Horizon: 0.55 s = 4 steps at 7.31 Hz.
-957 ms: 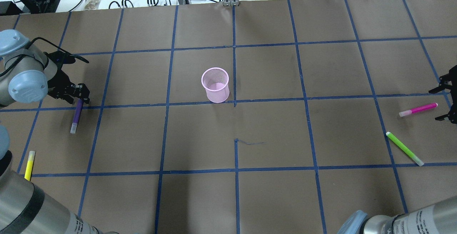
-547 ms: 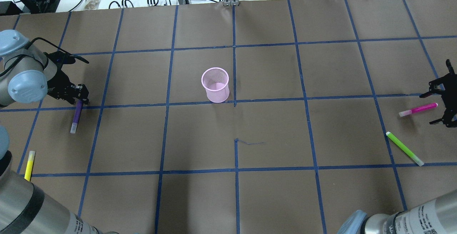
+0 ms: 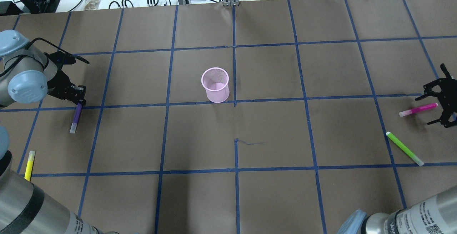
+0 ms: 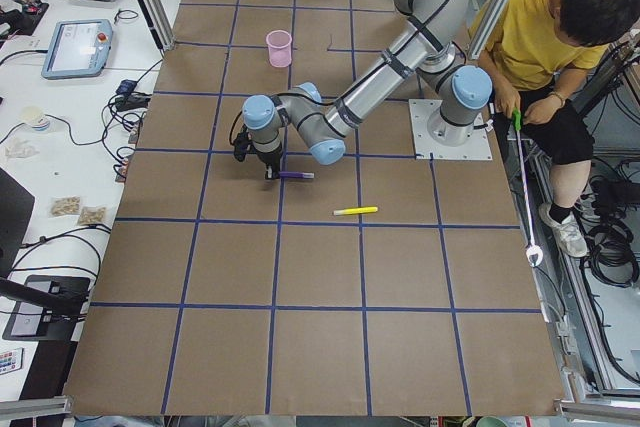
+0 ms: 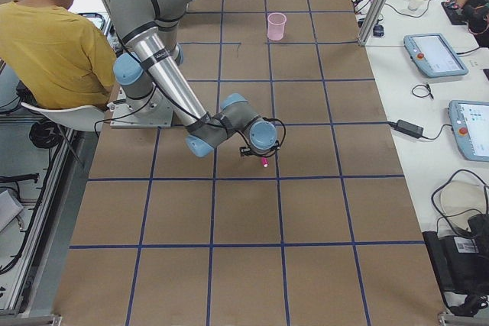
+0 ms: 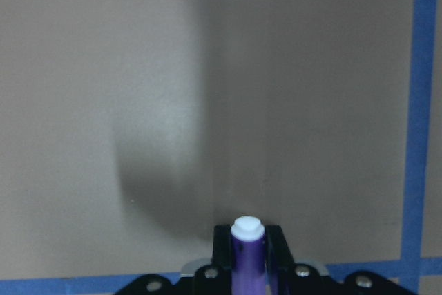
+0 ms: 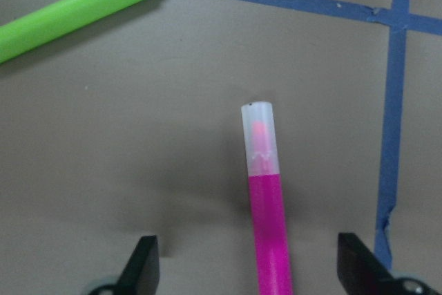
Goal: Insert purple and pink pens into pink cup
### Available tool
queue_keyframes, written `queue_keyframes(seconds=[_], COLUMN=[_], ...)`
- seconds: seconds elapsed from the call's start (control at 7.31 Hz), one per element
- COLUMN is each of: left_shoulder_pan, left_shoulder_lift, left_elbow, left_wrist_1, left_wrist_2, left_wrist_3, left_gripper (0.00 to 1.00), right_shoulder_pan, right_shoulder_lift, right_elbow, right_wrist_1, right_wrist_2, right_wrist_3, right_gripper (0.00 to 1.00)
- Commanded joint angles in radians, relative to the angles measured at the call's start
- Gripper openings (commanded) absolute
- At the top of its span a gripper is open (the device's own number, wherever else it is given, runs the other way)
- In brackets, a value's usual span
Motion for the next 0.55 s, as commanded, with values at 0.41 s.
queue_keyframes(seconds=[0.41], left_shoulder_pan=[-0.015], left_shoulder_lift=[0.053], left_elbow=[0.016], left_wrist_1=[-0.061], left_wrist_2=[-0.003], left_wrist_3=[-0.005], left_gripper=[0.00], right_shoulder_pan=[-0.001], right_shoulder_lift=[0.011], right_elbow=[0.001], right_wrist_1=[0.000], right_wrist_2=[-0.001], right_wrist_3=[-0.012], right_gripper=[0.44])
